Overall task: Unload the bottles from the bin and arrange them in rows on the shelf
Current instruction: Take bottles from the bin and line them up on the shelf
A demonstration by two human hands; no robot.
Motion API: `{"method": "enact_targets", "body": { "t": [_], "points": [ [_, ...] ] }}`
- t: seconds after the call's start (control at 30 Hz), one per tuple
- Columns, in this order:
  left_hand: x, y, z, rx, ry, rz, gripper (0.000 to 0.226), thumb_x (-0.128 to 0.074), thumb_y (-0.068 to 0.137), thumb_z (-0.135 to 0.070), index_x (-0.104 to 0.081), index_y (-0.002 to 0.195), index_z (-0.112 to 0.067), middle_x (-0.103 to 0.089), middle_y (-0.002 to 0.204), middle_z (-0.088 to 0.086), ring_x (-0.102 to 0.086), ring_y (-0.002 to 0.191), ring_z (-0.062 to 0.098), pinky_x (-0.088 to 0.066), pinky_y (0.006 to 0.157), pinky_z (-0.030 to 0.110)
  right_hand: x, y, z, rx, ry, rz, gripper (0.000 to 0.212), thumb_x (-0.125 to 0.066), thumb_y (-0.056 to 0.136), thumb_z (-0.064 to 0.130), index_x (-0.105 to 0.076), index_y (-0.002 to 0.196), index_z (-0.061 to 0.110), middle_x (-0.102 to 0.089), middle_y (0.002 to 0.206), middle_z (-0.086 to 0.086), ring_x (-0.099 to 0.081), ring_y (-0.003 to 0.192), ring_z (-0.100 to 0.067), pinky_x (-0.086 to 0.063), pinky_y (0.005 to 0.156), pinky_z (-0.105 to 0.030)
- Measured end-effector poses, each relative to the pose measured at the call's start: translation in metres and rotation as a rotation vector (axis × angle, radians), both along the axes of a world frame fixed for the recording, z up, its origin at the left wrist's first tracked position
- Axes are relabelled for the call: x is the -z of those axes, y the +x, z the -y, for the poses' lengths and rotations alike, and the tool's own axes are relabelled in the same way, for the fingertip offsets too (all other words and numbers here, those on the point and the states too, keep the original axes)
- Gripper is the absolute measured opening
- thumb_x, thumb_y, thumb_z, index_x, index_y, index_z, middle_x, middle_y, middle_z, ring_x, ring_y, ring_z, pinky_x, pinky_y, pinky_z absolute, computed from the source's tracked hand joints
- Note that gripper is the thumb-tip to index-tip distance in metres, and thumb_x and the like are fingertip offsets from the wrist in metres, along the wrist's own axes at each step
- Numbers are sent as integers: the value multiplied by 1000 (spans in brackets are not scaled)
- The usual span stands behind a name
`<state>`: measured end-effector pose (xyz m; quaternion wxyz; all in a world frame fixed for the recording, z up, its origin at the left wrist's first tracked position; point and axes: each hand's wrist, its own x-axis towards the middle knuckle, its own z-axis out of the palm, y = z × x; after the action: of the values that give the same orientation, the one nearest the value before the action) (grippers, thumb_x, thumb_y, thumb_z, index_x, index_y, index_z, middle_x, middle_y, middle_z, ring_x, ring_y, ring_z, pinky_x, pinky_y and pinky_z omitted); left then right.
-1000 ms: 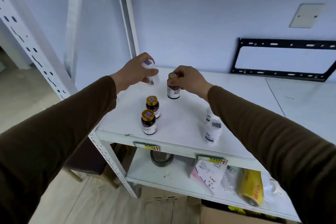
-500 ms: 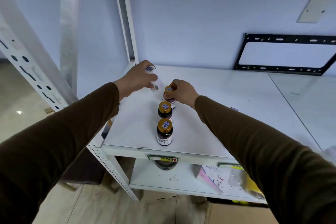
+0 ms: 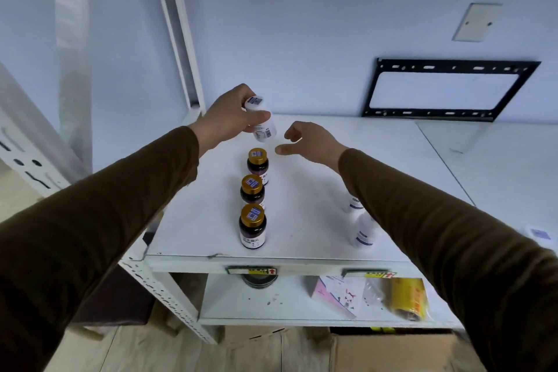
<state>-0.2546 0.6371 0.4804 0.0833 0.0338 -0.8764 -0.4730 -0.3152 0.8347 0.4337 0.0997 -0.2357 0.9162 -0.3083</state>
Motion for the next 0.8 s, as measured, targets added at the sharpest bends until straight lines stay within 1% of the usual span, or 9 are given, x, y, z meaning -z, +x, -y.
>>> {"method": "enact_targets", "body": {
  "t": [0.1, 0.17, 0.23, 0.3, 0.37, 0.5, 0.63, 0.7, 0.8],
  "points": [
    [0, -14, -31, 43, -58, -4, 39, -74, 85, -33, -54, 108, -8, -64, 110, 10, -66, 99, 27, -58, 82, 42, -13, -4, -42, 74, -26, -9, 47, -78, 78, 47, -63, 111, 17, -63, 113, 1, -60, 86, -17, -46, 66, -25],
    [3, -25, -54, 76, -91, -1, 44, -75, 82, -39, -54, 104, -7, -65, 105, 11, -64, 92, 26, -54, 76, 41, -16, -5, -69, 123, -13, -25, 42, -76, 80, 45, -63, 110, 18, -63, 113, 2, -59, 86, -16, -46, 69, -26],
    [9, -35, -76, 114, -111, 6, 48, -76, 79, -43, -54, 101, -7, -63, 96, 7, -58, 81, 20, -45, 63, 32, -16, -4, -95, 165, 18, -45, 39, -74, 82, 43, -64, 110, 18, -64, 113, 2, -58, 88, -16, -46, 76, -28],
    [17, -43, -98, 149, -115, 17, 49, -77, 78, -44, -53, 98, -6, -59, 89, 2, -52, 76, 16, -38, 59, 29, -13, -2, -118, 200, 54, -61, 37, -73, 84, 42, -64, 111, 18, -64, 112, 2, -60, 93, -17, -44, 77, -27],
    [25, -51, -118, 182, -129, 29, 50, -78, 76, -44, -53, 96, -6, -58, 89, 1, -50, 76, 17, -36, 60, 30, -9, 0, -137, 231, 64, -65, 34, -71, 85, 41, -64, 110, 19, -64, 111, 2, -61, 99, -18, -45, 77, -27],
    [39, -61, -149, 228, -140, 85, 49, -80, 74, -46, -50, 91, -11, -62, 91, -3, -54, 81, 19, -40, 64, 32, -1, 5, -165, 274, 77, -80, 30, -70, 86, 42, -65, 108, 21, -66, 111, 3, -61, 100, -18, -43, 78, -27],
    [53, -68, -170, 244, -248, 135, 50, -78, 73, -51, -44, 84, -16, -66, 110, 0, -57, 86, 20, -39, 65, 32, 5, 8, -184, 297, 77, -86, 29, -69, 86, 42, -65, 107, 22, -66, 110, 4, -61, 99, -17, -41, 76, -27],
    [59, -71, -177, 240, -297, 152, 50, -77, 73, -53, -42, 80, -17, -65, 106, -1, -55, 82, 17, -36, 60, 30, 8, 10, -190, 306, 69, -84, 27, -69, 87, 41, -65, 106, 23, -66, 109, 5, -62, 99, -16, -42, 76, -27],
    [68, -72, -184, 234, -375, 173, 51, -76, 73, -55, -42, 79, -17, -62, 98, 2, -54, 81, 21, -35, 60, 31, 11, 12, -198, 320, 63, -77, 25, -69, 86, 41, -65, 104, 24, -66, 108, 6, -62, 98, -15, -43, 75, -27]
  ]
}}
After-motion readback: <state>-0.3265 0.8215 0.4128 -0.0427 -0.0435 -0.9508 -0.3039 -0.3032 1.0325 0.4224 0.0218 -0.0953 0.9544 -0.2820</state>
